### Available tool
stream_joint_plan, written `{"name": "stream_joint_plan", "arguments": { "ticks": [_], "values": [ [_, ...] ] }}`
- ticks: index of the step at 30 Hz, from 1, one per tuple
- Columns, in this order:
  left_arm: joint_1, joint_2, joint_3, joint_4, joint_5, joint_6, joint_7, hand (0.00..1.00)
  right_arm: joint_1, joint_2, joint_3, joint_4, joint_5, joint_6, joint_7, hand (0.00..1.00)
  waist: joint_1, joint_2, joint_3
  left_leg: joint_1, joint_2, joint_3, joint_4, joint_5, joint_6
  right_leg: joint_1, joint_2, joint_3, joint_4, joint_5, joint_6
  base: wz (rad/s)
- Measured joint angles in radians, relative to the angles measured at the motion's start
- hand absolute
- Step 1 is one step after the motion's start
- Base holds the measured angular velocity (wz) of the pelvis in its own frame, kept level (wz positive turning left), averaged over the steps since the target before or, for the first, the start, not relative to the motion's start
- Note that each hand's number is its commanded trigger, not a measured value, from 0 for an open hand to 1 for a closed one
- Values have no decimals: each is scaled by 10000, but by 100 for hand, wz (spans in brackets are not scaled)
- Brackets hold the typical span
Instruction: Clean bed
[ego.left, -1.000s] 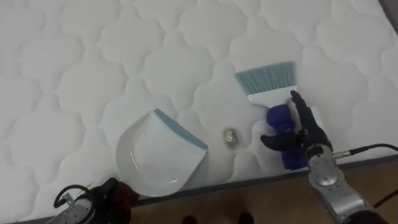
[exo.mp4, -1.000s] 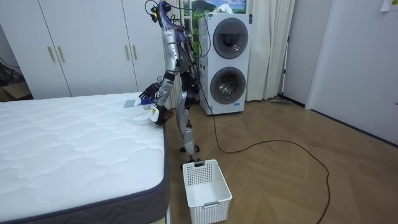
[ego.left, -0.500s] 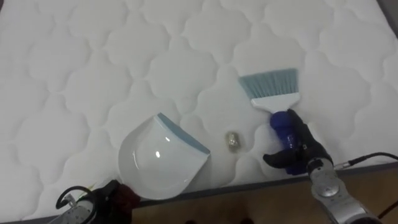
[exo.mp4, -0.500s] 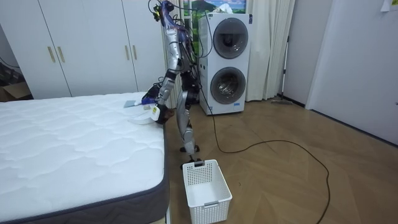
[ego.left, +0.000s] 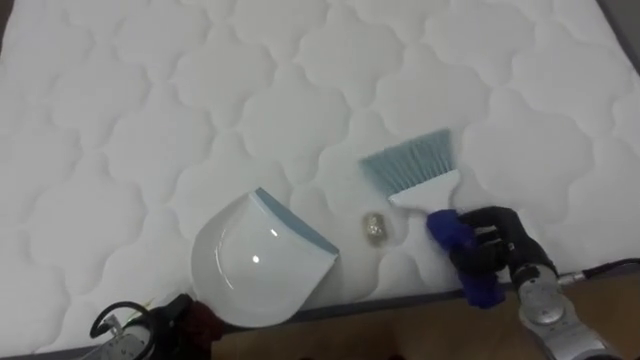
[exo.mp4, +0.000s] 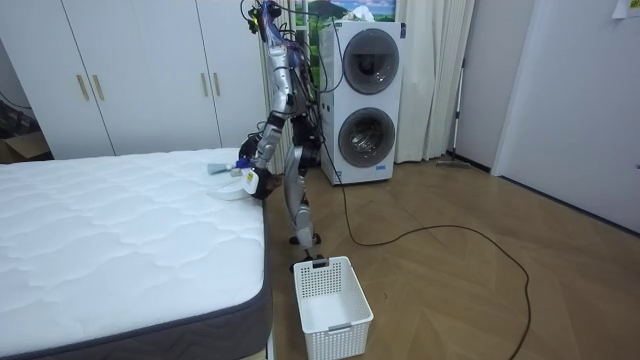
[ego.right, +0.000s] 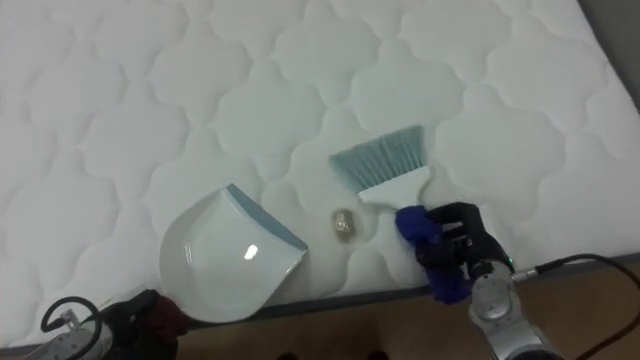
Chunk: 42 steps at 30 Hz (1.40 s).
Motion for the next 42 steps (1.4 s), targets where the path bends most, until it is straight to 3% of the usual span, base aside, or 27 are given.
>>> {"name": "stream_joint_plan", "arguments": {
  "ticks": [9, 27, 32, 34, 37, 41, 42],
  "values": [
    [-20, 0, 0, -5, -4, -12, -3, 100, -31, 23, -34, 77, -1, 2, -12, 100, 8, -115, 75, 12, -15, -5, 4, 1, 2, 1, -10, 18, -33, -3, 8, 0],
    [-37, 13, -6, -232, 31, 88, -15, 100, -82, 16, -65, 197, -15, -1, -166, 100, 3, -118, 78, -76, 1, 24, 13, 0, 2, -52, -12, -15, -29, -3, 9, 0],
    [-84, 264, -2, -830, 462, 264, -81, 100, -349, -84, -235, 408, -624, -11, -29, 100, -28, -141, 68, -159, -6, 12, 100, 3, 6, -36, -43, -82, 12, 3, 26, 6],
    [-143, 438, -9, -1093, 652, 282, -148, 100, -545, -274, -238, 603, -1072, -60, 202, 100, -62, -209, 68, -252, -17, 12, 144, 20, 33, -86, -85, -161, 45, 1, 32, 11],
    [-146, 968, -10, -2032, 1379, 290, -200, 100, -815, -1009, -288, 809, -2543, -123, 556, 100, -16, -517, 85, -297, -30, 41, 140, 72, 106, -181, -209, -217, 242, -69, 74, 13],
    [-188, 1828, -63, -3008, 1860, 286, -259, 100, -1759, -2433, -197, 1460, -4814, 286, 803, 100, 130, -965, 185, -439, -15, 45, 176, 101, 153, -241, -181, -218, 131, -13, 98, -1],
    [-199, 1936, -63, -3132, 2087, 296, -296, 100, -1809, -2835, -190, 1451, -5245, 452, 850, 100, 222, -1092, 166, -431, 6, 48, 180, 100, 153, -256, -166, -216, 146, 53, 95, -6]
  ]
}}
